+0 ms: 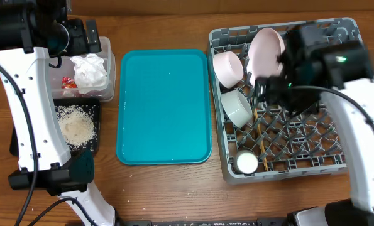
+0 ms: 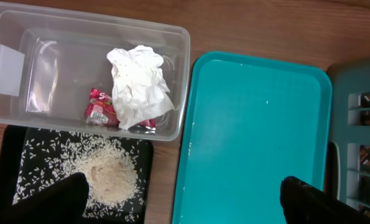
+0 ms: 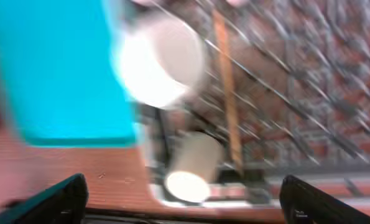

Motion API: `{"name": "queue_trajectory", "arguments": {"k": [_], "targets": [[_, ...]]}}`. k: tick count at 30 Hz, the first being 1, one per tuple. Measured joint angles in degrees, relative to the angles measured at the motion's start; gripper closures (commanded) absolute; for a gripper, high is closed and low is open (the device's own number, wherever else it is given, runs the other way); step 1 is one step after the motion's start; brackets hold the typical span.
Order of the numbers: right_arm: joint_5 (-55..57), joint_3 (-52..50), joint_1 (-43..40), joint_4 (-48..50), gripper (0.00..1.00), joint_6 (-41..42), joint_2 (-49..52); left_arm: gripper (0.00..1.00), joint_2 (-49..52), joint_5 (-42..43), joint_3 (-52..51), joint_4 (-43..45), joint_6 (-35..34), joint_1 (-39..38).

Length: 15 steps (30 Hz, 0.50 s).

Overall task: Sort waste into correct bins and load items into the dishwasher
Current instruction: 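Carry the second chopstick right and drop it into the rack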

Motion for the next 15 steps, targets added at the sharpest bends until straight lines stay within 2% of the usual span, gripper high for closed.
{"name": "queue_trajectory", "arguments": {"k": [1, 4, 10, 15], "targets": [[-3.9, 4.3, 0.0, 0.1, 0.0, 0.0, -0.8, 0.0, 0.0, 0.0, 0.0, 0.0, 0.0, 0.0], [-7.6, 7.6, 0.0, -0.1, 0.0, -1.2, -2.7, 0.0, 0.0, 0.0, 0.0, 0.0, 0.0, 0.0], [-2.8, 8.3, -1.1, -0.1, 0.0, -7.1, -4.3, 0.0, 0.0, 0.0, 0.0, 0.0, 0.0, 0.0], [-3.2, 8.3, -8.9, 0.1, 0.0, -9.6, -6.5, 0.0, 0.0, 0.0, 0.0, 0.0, 0.0, 0.0]]}}
